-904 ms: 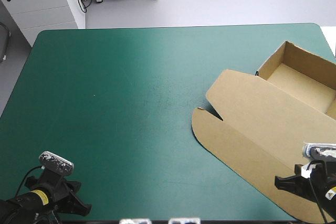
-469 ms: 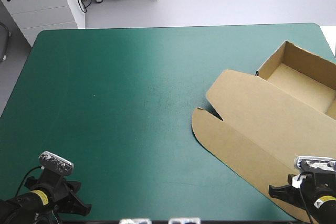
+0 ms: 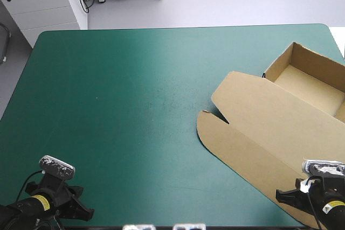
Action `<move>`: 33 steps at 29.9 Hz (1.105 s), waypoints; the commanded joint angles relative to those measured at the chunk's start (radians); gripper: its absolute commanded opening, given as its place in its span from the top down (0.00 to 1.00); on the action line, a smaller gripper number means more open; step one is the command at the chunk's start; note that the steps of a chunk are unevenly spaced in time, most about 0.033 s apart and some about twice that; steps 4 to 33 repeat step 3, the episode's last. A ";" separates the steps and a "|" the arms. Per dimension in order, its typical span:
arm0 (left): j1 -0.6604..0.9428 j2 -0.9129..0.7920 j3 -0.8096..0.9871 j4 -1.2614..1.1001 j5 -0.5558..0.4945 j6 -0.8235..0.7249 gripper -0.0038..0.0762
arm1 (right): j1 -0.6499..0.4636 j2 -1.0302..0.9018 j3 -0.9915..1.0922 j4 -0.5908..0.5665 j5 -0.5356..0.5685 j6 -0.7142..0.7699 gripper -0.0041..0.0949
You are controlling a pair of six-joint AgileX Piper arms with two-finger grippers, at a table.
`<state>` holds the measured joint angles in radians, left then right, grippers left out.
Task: Fold the box
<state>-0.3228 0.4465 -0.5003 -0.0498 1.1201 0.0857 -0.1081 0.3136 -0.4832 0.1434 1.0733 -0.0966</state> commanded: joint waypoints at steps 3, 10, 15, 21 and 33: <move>-0.007 0.006 -0.023 -0.013 -0.036 -0.009 0.96 | 0.000 0.008 -0.026 0.005 -0.053 -0.004 0.97; -0.007 0.006 -0.023 -0.013 -0.036 -0.009 0.96 | 0.000 0.008 -0.026 0.005 -0.053 -0.004 0.97; -0.007 0.006 -0.023 -0.013 -0.036 -0.009 0.96 | 0.000 0.008 -0.026 0.005 -0.053 -0.004 0.97; -0.007 0.006 -0.023 -0.013 -0.036 -0.009 0.96 | 0.000 0.008 -0.026 0.005 -0.053 -0.004 0.97; -0.007 0.006 -0.023 -0.013 -0.036 -0.009 0.96 | 0.000 0.008 -0.026 0.005 -0.053 -0.004 0.97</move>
